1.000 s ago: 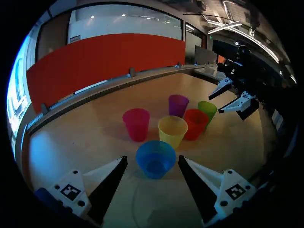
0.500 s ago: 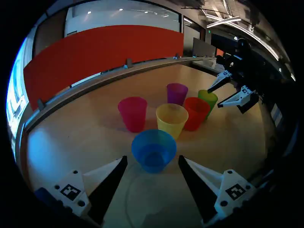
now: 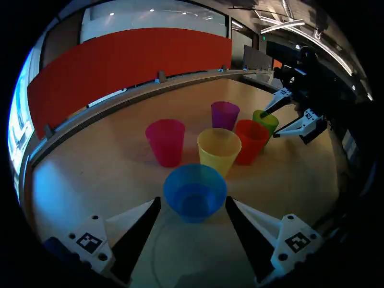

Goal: Pour water

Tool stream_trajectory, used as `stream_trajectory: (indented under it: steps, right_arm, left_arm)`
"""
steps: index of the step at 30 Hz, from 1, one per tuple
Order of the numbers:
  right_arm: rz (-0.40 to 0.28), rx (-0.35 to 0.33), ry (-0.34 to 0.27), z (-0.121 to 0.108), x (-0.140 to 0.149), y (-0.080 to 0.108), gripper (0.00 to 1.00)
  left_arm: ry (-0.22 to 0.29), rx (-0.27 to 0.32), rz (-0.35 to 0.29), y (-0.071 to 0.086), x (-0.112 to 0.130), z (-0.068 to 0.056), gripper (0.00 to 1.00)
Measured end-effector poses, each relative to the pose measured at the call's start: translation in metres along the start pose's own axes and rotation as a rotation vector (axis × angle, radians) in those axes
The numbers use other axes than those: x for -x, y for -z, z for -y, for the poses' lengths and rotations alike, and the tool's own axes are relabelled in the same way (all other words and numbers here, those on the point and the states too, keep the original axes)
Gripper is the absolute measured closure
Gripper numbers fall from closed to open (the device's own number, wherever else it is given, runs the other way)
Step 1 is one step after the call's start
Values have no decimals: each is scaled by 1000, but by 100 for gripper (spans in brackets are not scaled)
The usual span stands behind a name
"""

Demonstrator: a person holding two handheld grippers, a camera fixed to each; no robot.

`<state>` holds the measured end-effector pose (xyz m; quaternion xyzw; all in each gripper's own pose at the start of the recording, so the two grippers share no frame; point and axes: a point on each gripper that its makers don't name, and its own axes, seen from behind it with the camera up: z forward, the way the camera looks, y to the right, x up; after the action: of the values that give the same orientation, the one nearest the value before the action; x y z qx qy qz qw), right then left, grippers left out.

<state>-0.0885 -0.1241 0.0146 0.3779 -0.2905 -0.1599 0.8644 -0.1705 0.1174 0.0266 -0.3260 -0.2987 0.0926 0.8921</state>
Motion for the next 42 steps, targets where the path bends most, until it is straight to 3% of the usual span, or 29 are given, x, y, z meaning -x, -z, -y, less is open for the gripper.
stream_trajectory:
  steps: [22, 30, 42]
  right_arm:
    - [-8, -1, 6, -2, -6, -18, 1]
    - [-5, -3, 5, -3, -6, -19, 8]
    - [-23, 0, -4, -2, -11, -15, 8]
  left_arm:
    - [-3, 12, 6, -19, -5, -1, 0]
    - [0, 21, 3, -21, -4, -2, 11]
    - [-2, -2, -5, -22, -5, 1, 12]
